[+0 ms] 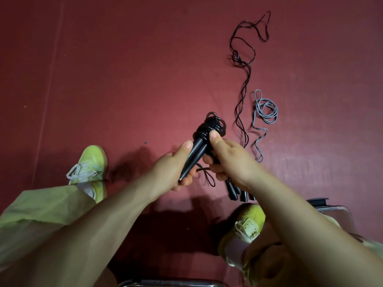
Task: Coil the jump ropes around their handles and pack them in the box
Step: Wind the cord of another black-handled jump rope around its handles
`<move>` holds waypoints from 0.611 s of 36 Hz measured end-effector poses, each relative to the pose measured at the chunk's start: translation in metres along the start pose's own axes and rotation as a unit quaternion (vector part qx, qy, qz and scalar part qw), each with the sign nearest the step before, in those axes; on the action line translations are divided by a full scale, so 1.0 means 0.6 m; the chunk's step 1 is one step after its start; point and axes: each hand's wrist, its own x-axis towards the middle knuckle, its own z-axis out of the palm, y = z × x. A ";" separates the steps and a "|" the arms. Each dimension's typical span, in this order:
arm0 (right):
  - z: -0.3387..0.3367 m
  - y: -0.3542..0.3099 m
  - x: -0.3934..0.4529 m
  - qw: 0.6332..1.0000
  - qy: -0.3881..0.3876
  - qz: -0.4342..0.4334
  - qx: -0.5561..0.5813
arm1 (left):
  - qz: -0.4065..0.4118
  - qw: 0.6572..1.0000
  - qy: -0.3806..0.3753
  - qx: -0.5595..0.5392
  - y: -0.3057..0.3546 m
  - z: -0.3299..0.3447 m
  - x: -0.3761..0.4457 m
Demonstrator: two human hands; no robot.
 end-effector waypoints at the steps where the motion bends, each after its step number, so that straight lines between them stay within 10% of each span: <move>1: 0.000 0.000 -0.001 1.000 0.002 0.002 -0.008 | 0.001 1.000 0.009 0.025 -0.004 -0.003 0.003; 13: -0.001 0.020 0.013 0.995 -0.009 0.081 -0.053 | 0.065 0.929 0.090 0.352 -0.022 -0.035 0.010; 22: 0.002 0.006 0.004 0.999 0.004 -0.028 -0.033 | 0.028 0.967 -0.016 0.252 -0.016 -0.044 0.012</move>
